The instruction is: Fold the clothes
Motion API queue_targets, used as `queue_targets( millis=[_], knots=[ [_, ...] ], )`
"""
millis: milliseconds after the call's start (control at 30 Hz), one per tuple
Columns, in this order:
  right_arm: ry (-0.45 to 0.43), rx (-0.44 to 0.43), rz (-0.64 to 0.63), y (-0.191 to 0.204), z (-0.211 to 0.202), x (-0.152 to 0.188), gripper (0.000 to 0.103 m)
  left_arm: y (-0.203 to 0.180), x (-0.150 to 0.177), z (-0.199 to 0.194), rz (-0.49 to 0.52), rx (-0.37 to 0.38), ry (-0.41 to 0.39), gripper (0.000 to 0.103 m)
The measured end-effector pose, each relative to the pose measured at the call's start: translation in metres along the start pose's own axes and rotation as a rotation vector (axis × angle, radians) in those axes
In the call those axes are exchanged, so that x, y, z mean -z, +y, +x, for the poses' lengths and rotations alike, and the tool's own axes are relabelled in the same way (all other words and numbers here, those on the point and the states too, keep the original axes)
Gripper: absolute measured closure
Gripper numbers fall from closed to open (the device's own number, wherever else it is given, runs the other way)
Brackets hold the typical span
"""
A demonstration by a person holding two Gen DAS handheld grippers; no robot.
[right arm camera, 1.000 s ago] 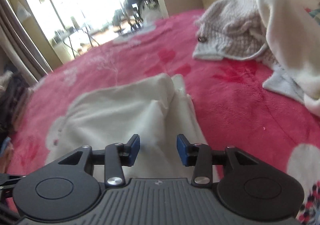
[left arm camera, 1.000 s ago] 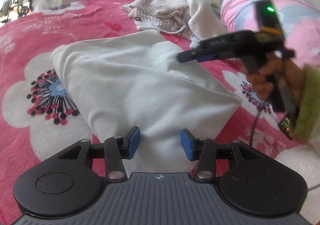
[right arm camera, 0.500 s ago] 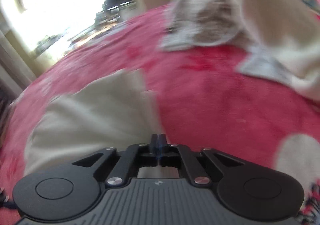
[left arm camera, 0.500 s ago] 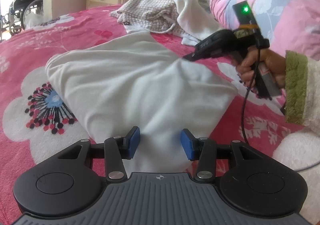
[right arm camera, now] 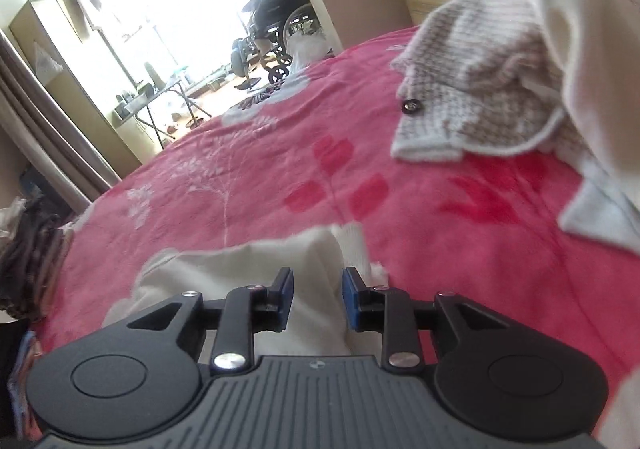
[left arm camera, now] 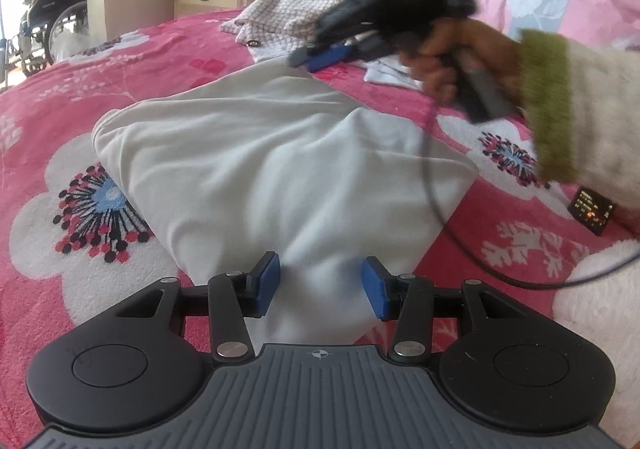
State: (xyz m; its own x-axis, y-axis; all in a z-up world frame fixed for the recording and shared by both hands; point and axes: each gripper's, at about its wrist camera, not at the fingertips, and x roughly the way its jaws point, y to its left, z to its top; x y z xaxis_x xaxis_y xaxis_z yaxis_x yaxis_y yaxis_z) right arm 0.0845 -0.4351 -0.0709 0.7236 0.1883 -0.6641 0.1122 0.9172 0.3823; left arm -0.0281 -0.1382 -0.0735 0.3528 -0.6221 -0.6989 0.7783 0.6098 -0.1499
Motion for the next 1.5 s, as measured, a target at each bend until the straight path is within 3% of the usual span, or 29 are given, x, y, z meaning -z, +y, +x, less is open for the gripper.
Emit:
queue_targets(
  millis=[67,100,133,200,300,400,467,533,600,733,900,1067,1100,1133,1167,1333,1433,1500],
  knots=[
    [0.000,-0.002,-0.033,0.005,0.009,-0.003,0.076,0.000,0.001,0.001,0.007,0.000,-0.003,0.057],
    [0.004,-0.005,-0.056,0.009,0.011,-0.004,0.083,0.000,0.001,0.001,0.008,0.002,-0.004,0.056],
    [-0.001,0.002,-0.090,0.013,0.011,-0.004,0.097,0.000,0.002,0.001,0.010,0.003,-0.006,0.056],
    [-0.045,0.014,-0.130,0.018,0.004,-0.004,0.098,-0.001,0.002,0.000,0.015,0.007,-0.010,0.056],
    [-0.119,0.026,-0.093,0.009,-0.006,-0.007,0.098,-0.001,0.003,-0.001,0.024,0.021,-0.009,0.056],
    [-0.070,0.055,-0.053,-0.008,0.010,-0.007,0.098,-0.003,0.003,0.001,0.036,0.025,-0.006,0.056],
    [-0.028,0.079,-0.035,-0.016,0.023,-0.004,0.097,-0.004,0.003,0.001,0.042,0.023,-0.005,0.056],
    [-0.016,0.100,-0.004,-0.022,0.027,-0.002,0.088,-0.004,0.003,0.001,0.043,0.020,-0.003,0.056],
    [-0.033,0.072,0.074,-0.031,0.011,-0.004,0.079,-0.003,0.003,0.001,0.039,0.020,-0.002,0.056],
    [-0.039,-0.002,0.117,-0.045,-0.048,0.000,0.075,-0.002,0.003,0.001,0.028,0.023,-0.004,0.055],
    [0.113,-0.085,0.045,-0.033,-0.098,0.036,0.068,-0.003,0.002,0.000,0.016,0.015,-0.006,0.055],
    [0.181,-0.057,-0.028,-0.017,-0.092,0.078,0.067,-0.006,0.002,-0.005,0.019,-0.011,-0.015,0.055],
    [0.182,-0.056,-0.022,-0.016,-0.088,0.084,0.068,-0.007,0.003,-0.006,0.023,-0.017,-0.015,0.055],
    [0.179,-0.037,-0.026,-0.015,-0.086,0.089,0.093,-0.008,0.004,-0.007,0.030,-0.021,-0.015,0.055],
    [0.174,-0.013,-0.031,-0.014,-0.083,0.092,0.100,-0.009,0.005,-0.008,0.041,-0.025,-0.014,0.055],
    [0.009,-0.058,0.126,-0.035,-0.117,0.095,0.102,-0.014,0.010,-0.011,0.081,-0.023,-0.014,0.055],
    [0.076,0.008,0.165,-0.051,-0.097,0.115,0.102,-0.016,0.011,-0.006,0.095,-0.017,-0.010,0.055],
    [0.072,0.009,0.197,-0.055,-0.091,0.118,0.101,-0.017,0.011,-0.007,0.113,-0.022,-0.010,0.055]
  ],
)
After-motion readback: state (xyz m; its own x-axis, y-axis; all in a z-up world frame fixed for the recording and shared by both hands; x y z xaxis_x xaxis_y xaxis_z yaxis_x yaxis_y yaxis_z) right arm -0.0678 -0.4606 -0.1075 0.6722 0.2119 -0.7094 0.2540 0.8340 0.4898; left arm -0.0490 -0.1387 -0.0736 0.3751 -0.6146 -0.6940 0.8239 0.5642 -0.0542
